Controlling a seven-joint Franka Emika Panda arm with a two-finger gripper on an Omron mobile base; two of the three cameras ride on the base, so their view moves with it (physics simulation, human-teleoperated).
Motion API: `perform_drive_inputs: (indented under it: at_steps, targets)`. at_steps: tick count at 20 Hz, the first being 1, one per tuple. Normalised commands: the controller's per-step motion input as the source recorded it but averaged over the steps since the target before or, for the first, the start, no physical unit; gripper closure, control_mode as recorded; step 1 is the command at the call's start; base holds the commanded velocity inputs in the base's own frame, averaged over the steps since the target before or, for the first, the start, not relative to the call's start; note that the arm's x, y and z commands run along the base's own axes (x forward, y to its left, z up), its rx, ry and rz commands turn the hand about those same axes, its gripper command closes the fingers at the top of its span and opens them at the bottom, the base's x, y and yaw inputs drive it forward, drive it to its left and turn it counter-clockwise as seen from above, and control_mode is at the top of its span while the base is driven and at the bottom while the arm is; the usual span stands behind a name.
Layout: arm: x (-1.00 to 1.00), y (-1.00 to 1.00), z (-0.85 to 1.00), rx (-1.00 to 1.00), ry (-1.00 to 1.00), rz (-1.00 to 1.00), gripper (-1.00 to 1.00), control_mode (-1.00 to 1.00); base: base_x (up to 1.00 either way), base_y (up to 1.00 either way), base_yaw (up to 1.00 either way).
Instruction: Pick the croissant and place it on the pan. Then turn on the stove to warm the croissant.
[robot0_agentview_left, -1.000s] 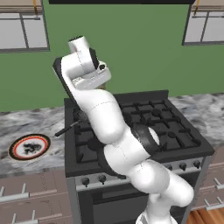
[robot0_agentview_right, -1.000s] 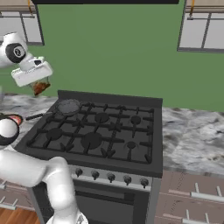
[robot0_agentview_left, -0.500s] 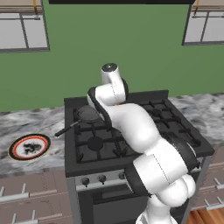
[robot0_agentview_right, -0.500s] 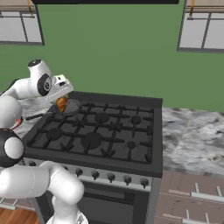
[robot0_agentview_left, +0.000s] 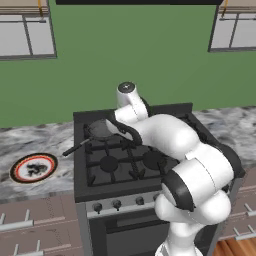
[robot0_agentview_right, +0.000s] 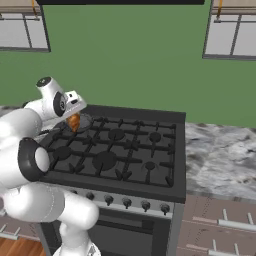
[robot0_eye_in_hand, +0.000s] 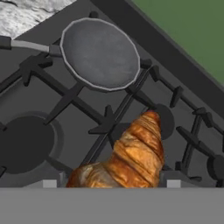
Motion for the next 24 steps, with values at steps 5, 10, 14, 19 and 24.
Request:
perform_drive_inputs:
  at_steps: [5,10,14,19,24]
  targets:
    - [0.36,0.07,0.00,0.00,0.00,0.00,1.00,-1.00,0.00,0.00,0.00]
    - [0.66,0.02,-0.07,0.00,0.00,0.00,1.00,-1.00,0.00,0.00,0.00]
    - [0.64,0.17,-0.09,0.00,0.00,0.00,1.00,-1.00,0.00,0.00,0.00]
    - [0.57,0.47,-0.08,0.00,0.00,0.00,1.00,-1.00,0.00,0.00,0.00]
    - [0.53,0.76,-0.25,0.00,0.00,0.00,1.00,-1.00,0.00,0.00,0.00]
